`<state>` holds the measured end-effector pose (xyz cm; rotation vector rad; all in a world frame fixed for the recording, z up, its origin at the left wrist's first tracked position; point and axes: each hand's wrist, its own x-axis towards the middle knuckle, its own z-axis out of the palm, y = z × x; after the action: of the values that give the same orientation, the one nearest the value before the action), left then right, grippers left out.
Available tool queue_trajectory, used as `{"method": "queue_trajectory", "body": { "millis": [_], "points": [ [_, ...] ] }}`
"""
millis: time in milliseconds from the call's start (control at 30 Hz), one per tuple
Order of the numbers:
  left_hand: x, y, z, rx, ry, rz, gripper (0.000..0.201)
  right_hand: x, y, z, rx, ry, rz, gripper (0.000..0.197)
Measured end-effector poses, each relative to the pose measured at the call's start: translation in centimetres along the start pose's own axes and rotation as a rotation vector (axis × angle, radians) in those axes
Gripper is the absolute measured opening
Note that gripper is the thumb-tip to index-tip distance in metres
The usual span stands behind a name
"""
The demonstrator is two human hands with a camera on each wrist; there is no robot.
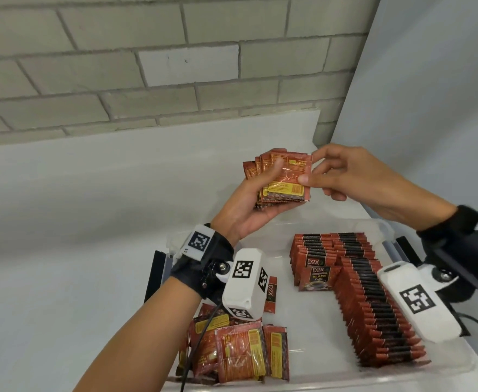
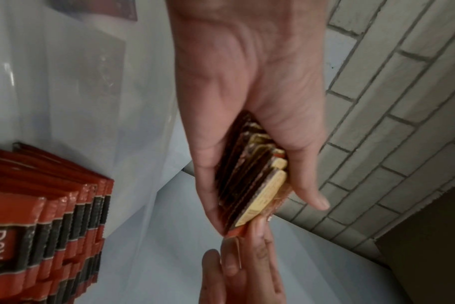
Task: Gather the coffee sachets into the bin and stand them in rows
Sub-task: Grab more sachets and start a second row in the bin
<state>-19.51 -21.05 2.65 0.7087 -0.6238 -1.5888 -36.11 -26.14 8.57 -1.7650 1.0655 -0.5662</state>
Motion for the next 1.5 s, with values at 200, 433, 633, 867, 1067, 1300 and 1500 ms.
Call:
{"method": "queue_trajectory", "body": {
  "millis": [200, 433, 633, 867, 1067, 1300, 1500],
  "points": [
    [0.2, 0.3, 0.0, 0.04, 0.0, -0.045, 0.053, -0.8, 0.1, -0.9, 0.105, 0.029, -0.065, 0.019],
    [0.2, 0.2, 0.0, -0.003, -0.004, -0.075, 0.042, -1.6, -0.8, -2.2, 0.144, -0.015, -0.286, 0.015],
    [0.3, -0.1, -0.3, -0.129, -0.037, -0.065, 0.022, -1.5, -0.2, -2.4, -0.137, -0.065, -0.364, 0.017],
    [0.6, -0.2, -0.2, -0.047, -0.005, 0.078, 0.031, -1.9, 0.7, -2.5, 0.045, 0.046, -0.192, 0.019],
    [0.6, -0.3, -0.3, 0.022, 0.013, 0.159, 0.033, -3.6, 0.2, 0.1, 0.418, -0.078, 0.179, 0.03],
    [0.7, -0.4, -0.5, 0.076, 0.031, 0.221, 0.037, -3.2, 0.4, 0.4, 0.478, -0.01, 0.227, 0.022],
    [0.7, -0.5, -0.4, 0.098, 0.024, 0.199, 0.039, -3.3, 0.7, -0.2, 0.405, -0.026, 0.243, 0.026]
  ]
}}
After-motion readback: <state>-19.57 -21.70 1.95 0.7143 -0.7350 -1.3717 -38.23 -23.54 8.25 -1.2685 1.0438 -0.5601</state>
